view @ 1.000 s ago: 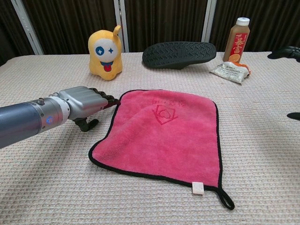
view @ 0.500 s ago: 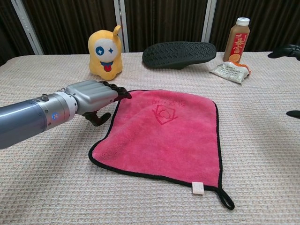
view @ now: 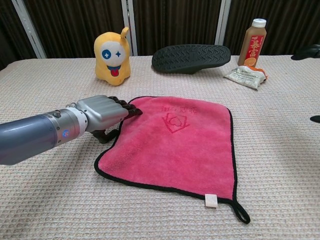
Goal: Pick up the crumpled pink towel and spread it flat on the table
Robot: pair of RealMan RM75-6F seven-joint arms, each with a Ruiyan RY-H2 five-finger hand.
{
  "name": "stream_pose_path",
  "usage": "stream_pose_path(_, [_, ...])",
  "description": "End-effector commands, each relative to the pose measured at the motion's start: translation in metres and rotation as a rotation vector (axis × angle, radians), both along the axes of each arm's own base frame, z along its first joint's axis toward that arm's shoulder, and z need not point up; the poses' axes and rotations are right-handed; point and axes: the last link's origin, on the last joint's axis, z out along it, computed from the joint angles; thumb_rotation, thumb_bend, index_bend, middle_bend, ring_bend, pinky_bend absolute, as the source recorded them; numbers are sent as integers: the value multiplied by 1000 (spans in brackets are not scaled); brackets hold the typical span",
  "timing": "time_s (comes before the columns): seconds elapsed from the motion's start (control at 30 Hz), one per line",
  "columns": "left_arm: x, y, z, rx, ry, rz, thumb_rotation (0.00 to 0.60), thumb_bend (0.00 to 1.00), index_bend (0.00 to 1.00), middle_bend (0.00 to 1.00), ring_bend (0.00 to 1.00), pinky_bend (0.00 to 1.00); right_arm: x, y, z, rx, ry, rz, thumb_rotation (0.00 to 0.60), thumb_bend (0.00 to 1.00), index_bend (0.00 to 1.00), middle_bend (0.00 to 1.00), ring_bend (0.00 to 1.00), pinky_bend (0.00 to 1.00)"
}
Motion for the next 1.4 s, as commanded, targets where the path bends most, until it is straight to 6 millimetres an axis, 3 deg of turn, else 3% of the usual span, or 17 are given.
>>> stream_pose_path(0.03, [-4,1,3,1,22,8,600,656,0,0,0,0,0,1,-1,2,-2,-1,600,214,118,26,0,0])
stream_pose_path(0.8, [-17,8,19,24,15,35,600,622,0,0,0,0,6,5,-6,9,4,13,600,215,118,30,0,0])
stream_pose_path(0.9, [-14,8,23,29,-15,33,600,495,0,0,0,0,5,5,-7,8,8,9,600,214,118,30,0,0])
stream_pose_path(0.97, [-11,10,30,52,-61,34,600,347,0,0,0,0,3,4,-6,5,16,4,600,214,118,29,0,0])
stream_pose_path(1.07, [-6,13,50,116,-189,46,600,186,0,0,0,0,-3,2,-4,-7,32,-13,600,215,118,30,0,0])
stream_pose_path(1.23, [-10,6,84,204,-412,102,600,119,0,0,0,0,-18,3,2,-46,59,-52,600,215,118,30,0,0])
stream_pose_path(1.4, [-34,-26,117,303,-566,111,600,80,0,0,0,0,-41,15,8,-75,66,-118,600,215,108,30,0,0])
